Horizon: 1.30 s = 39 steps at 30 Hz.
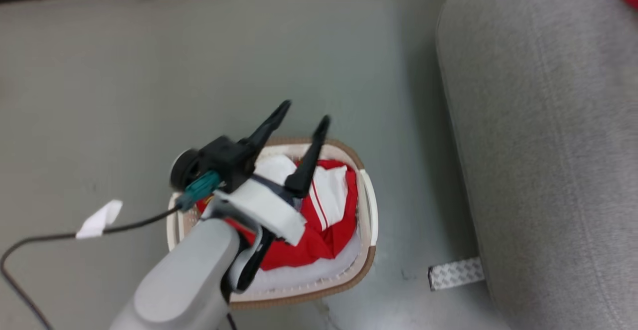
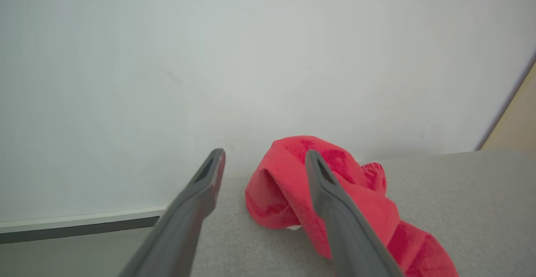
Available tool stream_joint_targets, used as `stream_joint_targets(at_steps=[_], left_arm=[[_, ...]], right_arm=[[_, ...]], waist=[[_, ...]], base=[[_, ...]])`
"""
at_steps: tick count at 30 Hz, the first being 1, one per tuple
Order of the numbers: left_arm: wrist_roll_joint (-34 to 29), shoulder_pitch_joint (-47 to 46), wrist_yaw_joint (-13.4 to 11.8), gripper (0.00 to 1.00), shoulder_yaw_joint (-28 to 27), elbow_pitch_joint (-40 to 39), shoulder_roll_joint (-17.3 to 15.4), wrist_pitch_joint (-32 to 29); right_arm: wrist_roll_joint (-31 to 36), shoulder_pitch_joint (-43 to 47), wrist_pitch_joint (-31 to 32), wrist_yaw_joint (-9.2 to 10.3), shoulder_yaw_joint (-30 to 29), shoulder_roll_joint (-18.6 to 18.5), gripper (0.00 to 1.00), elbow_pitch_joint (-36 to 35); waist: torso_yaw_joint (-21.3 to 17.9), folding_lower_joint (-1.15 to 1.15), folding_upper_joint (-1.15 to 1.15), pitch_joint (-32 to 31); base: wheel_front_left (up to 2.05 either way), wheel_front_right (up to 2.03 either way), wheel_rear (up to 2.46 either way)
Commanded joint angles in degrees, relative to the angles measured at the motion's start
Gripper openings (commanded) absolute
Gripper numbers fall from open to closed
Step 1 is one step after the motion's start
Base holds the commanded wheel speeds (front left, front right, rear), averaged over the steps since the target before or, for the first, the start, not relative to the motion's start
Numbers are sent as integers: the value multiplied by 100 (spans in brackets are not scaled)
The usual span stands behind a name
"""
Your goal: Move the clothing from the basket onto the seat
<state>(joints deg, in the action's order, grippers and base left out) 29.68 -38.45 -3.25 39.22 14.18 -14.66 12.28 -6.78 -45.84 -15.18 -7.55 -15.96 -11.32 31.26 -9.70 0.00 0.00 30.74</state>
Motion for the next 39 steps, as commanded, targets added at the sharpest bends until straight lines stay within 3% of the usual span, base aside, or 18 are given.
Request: stream_joint_targets(at_steps=[1,6,16,29,39], left_arm=[[4,168,-57,100,-45,26,-60,80],[28,745,-249,100,-311,110,-100,260],[-516,1960,-281,100,-1338,-179,74,287],[-1301,3365,-18,100,-2737,-332,523,289],[-1760,3763,359,100,-3269,-250,789,288]], right_arm=[[26,255,4,12,19,39,100,-196],[304,1314,5,12,270,393,100,-1100],[621,2937,5,13,632,583,100,-2087],[312,4286,5,13,1162,771,100,-1983],[102,4692,5,13,1327,837,100,-1790]], waist=[[17,0,0,-467],[232,0,0,-1075],[831,0,0,-2071],[1127,0,0,-2896],[959,0,0,-3142]], base=[[0,0,0],[0,0,0],[0,0,0],[0,0,0],[0,0,0]])
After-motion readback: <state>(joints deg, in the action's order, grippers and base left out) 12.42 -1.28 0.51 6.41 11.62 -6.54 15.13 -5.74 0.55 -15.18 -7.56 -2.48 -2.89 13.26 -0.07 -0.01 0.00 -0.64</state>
